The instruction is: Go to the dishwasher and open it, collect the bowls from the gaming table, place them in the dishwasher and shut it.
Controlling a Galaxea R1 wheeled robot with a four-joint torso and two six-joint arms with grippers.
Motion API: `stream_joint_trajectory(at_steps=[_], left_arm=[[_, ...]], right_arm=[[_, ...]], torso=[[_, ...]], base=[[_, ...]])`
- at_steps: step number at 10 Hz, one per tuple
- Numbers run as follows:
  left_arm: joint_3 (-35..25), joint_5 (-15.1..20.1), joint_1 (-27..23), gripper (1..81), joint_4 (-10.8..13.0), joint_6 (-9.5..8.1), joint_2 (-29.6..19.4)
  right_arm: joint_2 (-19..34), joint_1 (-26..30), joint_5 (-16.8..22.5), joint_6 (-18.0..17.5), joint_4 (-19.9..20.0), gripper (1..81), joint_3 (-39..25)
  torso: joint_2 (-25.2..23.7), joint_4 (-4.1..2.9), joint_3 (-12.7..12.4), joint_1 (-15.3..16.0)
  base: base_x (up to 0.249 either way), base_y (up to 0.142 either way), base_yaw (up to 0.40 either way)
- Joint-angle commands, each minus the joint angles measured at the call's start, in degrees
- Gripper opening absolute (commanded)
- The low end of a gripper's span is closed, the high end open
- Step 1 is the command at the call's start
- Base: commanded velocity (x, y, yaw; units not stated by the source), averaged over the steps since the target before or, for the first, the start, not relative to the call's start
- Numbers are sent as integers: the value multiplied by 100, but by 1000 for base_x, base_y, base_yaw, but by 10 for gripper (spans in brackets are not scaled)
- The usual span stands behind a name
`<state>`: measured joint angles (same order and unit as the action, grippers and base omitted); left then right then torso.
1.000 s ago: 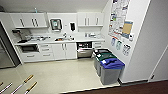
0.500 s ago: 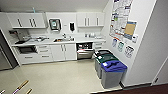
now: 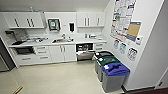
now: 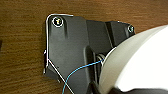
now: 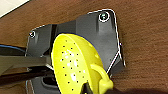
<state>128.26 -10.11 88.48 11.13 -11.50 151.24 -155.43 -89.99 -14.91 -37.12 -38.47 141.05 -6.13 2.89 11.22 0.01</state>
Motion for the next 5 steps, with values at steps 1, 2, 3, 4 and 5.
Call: stream_joint_trajectory(at_steps=[1, 2, 3, 4, 5], left_arm=[[-73, 228, -195, 10, 74, 42, -155], [-64, 228, -195, 10, 82, 42, -155], [-55, 228, -195, 10, 74, 42, -146], [-55, 228, -195, 10, 74, 42, -146], [-55, 228, -195, 10, 74, 42, -146]], right_arm=[[150, 196, 190, 12, -99, 10, 1], [150, 196, 190, 21, -99, 10, 0], [150, 196, 190, 21, -99, 10, 1], [150, 196, 190, 21, -99, 10, 1], [150, 205, 190, 21, -99, 10, -8]], torso=[[0, 0, 0, -1], [0, 0, 0, 0], [0, 0, 0, 0], [0, 0, 0, -1], [0, 0, 0, 0]], base=[[192, 0, 0], [191, 0, 0], [191, 0, 0], [192, 0, 0], [191, 0, 0]])
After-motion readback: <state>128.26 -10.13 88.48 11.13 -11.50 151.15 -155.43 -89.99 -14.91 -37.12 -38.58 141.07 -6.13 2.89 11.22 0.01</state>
